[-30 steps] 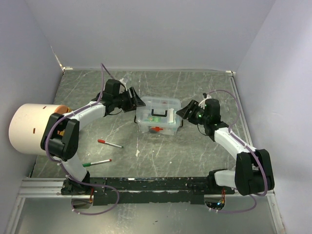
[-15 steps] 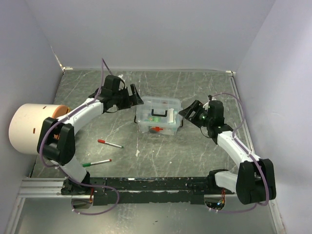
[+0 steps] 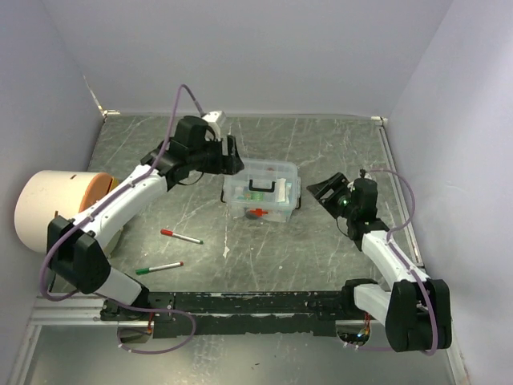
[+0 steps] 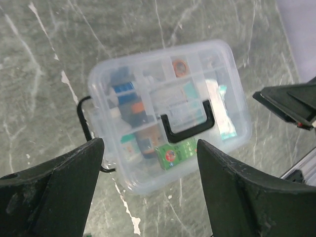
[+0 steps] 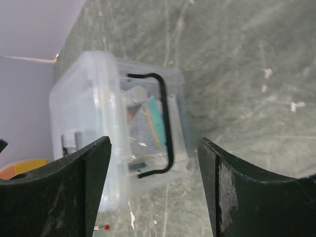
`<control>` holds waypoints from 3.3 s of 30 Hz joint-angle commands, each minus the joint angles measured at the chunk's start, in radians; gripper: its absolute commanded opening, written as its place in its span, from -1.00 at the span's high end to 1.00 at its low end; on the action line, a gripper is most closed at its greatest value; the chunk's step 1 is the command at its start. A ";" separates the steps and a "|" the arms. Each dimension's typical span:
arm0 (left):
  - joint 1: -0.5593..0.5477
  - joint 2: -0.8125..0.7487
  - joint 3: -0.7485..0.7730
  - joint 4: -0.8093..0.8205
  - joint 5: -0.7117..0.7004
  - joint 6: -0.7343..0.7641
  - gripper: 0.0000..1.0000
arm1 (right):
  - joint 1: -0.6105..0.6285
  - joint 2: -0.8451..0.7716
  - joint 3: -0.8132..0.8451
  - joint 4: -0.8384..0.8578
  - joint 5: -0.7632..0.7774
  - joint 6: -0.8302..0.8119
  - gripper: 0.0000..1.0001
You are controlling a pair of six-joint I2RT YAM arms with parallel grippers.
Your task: Organize the medicine kit
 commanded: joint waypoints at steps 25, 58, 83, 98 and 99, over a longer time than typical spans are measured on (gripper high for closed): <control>-0.332 0.311 0.193 0.029 -0.446 0.116 -0.63 | -0.039 0.397 -0.168 0.740 -0.189 0.170 0.08; -0.338 0.379 0.196 -0.107 -0.485 0.065 -0.49 | -0.027 0.207 -0.169 0.584 -0.154 0.078 0.59; -0.339 0.379 0.195 -0.105 -0.474 0.067 -0.53 | -0.026 0.255 -0.111 0.415 -0.076 0.112 0.04; -0.339 0.383 0.203 -0.108 -0.470 0.068 -0.51 | -0.025 0.548 -0.131 0.891 -0.373 0.299 0.28; -0.338 0.383 0.203 -0.109 -0.470 0.067 -0.51 | -0.025 0.555 -0.147 0.952 -0.377 0.337 0.32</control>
